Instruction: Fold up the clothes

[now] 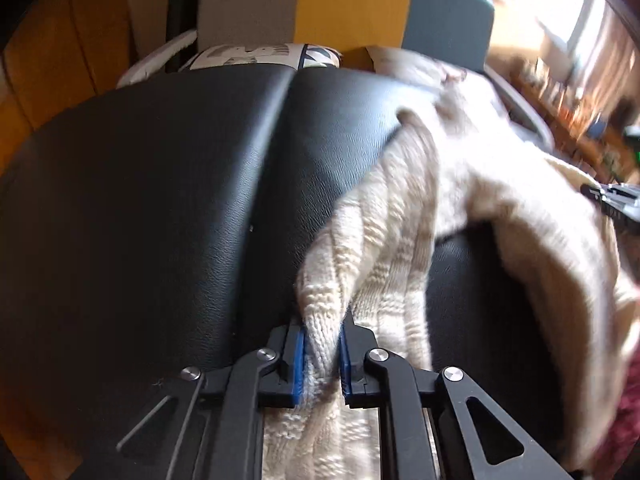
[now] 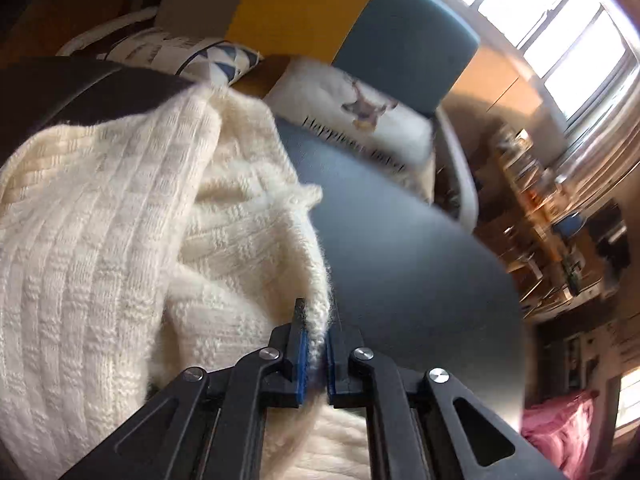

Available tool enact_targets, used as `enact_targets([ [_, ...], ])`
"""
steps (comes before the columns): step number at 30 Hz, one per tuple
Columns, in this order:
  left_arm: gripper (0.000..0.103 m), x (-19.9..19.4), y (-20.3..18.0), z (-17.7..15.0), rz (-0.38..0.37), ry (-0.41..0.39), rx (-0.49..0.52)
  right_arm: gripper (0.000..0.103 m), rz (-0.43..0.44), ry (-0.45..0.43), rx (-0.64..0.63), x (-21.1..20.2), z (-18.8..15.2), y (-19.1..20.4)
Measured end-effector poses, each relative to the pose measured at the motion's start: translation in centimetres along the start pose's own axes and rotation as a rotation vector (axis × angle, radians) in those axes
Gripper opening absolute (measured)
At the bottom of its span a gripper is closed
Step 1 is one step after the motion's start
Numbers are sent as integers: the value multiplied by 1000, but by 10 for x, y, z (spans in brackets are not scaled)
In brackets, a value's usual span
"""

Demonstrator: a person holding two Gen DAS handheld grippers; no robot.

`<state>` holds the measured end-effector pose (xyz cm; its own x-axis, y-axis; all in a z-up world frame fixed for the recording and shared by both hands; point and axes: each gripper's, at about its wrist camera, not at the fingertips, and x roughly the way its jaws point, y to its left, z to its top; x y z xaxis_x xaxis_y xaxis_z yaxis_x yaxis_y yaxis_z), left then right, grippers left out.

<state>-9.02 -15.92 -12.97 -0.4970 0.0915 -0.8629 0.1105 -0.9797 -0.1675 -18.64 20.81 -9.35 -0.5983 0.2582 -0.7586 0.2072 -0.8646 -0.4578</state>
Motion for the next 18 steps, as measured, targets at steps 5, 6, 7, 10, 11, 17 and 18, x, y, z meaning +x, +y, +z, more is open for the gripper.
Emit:
enact_targets([
  [5, 14, 4, 50, 28, -111, 42, -146, 5, -199, 38, 24, 24, 8, -34],
  [6, 14, 4, 59, 31, -136, 47, -182, 6, -216, 77, 50, 37, 4, -44],
  [7, 14, 5, 64, 36, -150, 57, -199, 7, -223, 99, 89, 51, 3, -49],
  [10, 16, 12, 67, 52, -161, 124, -192, 14, -106, 186, 221, 93, 1, -55],
  [11, 20, 12, 70, 54, -181, 142, -202, 15, -71, 195, 259, 98, -2, -55],
  [17, 38, -19, 93, 54, -186, 90, -230, 23, 2, 25, 310, 33, -28, -51],
  [18, 40, -39, 87, 32, -164, 54, -218, 23, 17, 0, 310, 18, -34, -49],
])
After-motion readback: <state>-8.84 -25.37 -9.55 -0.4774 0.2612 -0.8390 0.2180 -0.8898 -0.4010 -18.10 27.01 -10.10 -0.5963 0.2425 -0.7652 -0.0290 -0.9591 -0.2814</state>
